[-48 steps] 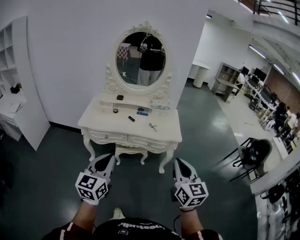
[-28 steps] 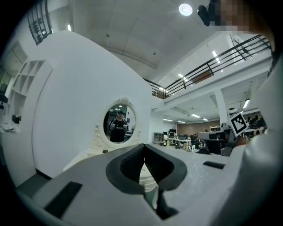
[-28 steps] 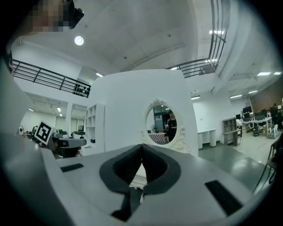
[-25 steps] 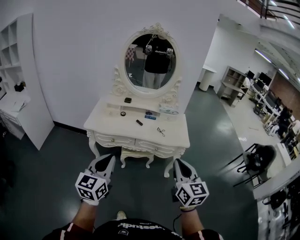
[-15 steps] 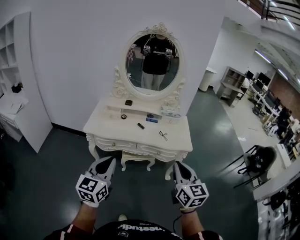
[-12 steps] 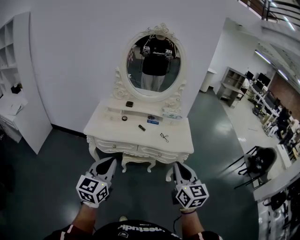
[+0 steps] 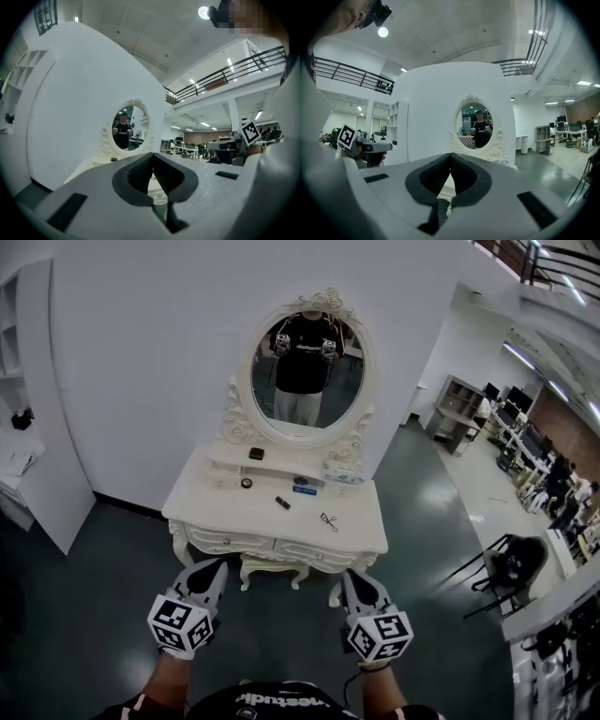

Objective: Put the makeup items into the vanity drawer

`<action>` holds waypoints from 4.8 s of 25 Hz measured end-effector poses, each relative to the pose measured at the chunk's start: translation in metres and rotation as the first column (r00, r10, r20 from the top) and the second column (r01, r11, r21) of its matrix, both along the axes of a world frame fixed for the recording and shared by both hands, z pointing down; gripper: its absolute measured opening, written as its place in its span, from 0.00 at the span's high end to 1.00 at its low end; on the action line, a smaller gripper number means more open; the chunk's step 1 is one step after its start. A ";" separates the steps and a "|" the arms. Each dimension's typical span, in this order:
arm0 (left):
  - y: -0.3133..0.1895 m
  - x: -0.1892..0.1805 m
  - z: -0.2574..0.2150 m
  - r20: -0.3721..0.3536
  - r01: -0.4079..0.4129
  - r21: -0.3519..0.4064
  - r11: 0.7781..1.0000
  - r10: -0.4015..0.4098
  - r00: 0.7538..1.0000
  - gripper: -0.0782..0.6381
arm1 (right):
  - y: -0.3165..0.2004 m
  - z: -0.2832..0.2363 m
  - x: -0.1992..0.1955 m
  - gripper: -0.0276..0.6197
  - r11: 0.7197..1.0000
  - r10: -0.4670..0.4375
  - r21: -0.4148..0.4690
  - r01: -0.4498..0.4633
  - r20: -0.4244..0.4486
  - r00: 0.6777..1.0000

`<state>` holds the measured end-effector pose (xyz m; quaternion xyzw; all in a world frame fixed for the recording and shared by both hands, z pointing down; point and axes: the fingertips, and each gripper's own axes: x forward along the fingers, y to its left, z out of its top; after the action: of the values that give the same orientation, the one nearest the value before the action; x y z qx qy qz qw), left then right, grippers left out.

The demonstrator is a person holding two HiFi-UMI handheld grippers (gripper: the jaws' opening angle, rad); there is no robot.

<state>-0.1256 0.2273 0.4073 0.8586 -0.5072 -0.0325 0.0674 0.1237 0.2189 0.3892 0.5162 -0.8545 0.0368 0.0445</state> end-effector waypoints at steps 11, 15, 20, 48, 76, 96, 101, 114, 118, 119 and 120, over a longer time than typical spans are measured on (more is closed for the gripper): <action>-0.031 -0.009 0.017 -0.019 0.029 -0.031 0.999 -0.029 0.999 0.88 | -0.035 0.027 0.003 0.97 0.998 -0.012 -0.058 0.012 0.005 1.000; -0.054 -0.013 0.013 -0.002 0.050 -0.030 0.998 -0.050 0.999 0.88 | -0.069 0.027 -0.004 0.97 0.998 -0.046 -0.045 0.047 0.027 0.999; -0.095 -0.011 -0.006 0.024 0.076 0.002 0.997 -0.076 0.997 0.88 | -0.120 0.015 -0.004 0.97 0.997 -0.077 -0.020 0.078 0.051 0.996; -0.305 0.068 -0.013 0.058 0.011 -0.010 1.000 -0.010 0.998 0.88 | -0.331 0.025 0.061 0.97 0.999 -0.034 -0.020 0.036 0.093 0.995; -0.382 0.041 -0.006 0.050 -0.123 -0.005 0.992 0.124 0.991 0.88 | -0.382 0.032 0.018 0.66 0.998 0.055 -0.029 -0.055 0.015 0.998; -0.392 0.052 0.017 0.084 -0.325 -0.033 0.945 0.327 0.941 0.88 | -0.377 0.107 0.026 0.67 0.954 0.244 -0.160 -0.253 -0.076 0.967; -0.397 0.053 0.027 0.077 -0.338 -0.058 0.939 0.342 0.937 0.88 | -0.377 0.134 0.038 0.67 0.938 0.264 -0.207 -0.279 -0.097 0.960; -0.400 0.093 0.052 0.091 -0.317 -0.121 0.941 0.329 0.940 0.88 | -0.381 0.235 0.066 0.68 0.900 0.190 -0.364 -0.239 -0.166 0.968; -0.394 0.109 0.060 0.092 -0.319 -0.150 0.936 0.334 0.938 0.88 | -0.385 0.256 0.069 0.68 0.896 0.150 -0.394 -0.206 -0.169 0.974; -0.392 0.113 0.062 0.095 -0.318 -0.156 0.935 0.335 0.937 0.88 | -0.385 0.261 0.069 0.68 0.894 0.140 -0.402 -0.198 -0.170 0.976; -0.390 0.117 0.064 0.097 -0.317 -0.163 0.934 0.335 0.937 0.88 | -0.386 0.267 0.070 0.68 0.892 0.130 -0.409 -0.191 -0.172 0.977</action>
<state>-0.0090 -0.1631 0.4710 0.9241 -0.3617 0.0692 0.1023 0.1935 -0.1674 0.6559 0.5642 -0.7753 0.1887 0.2120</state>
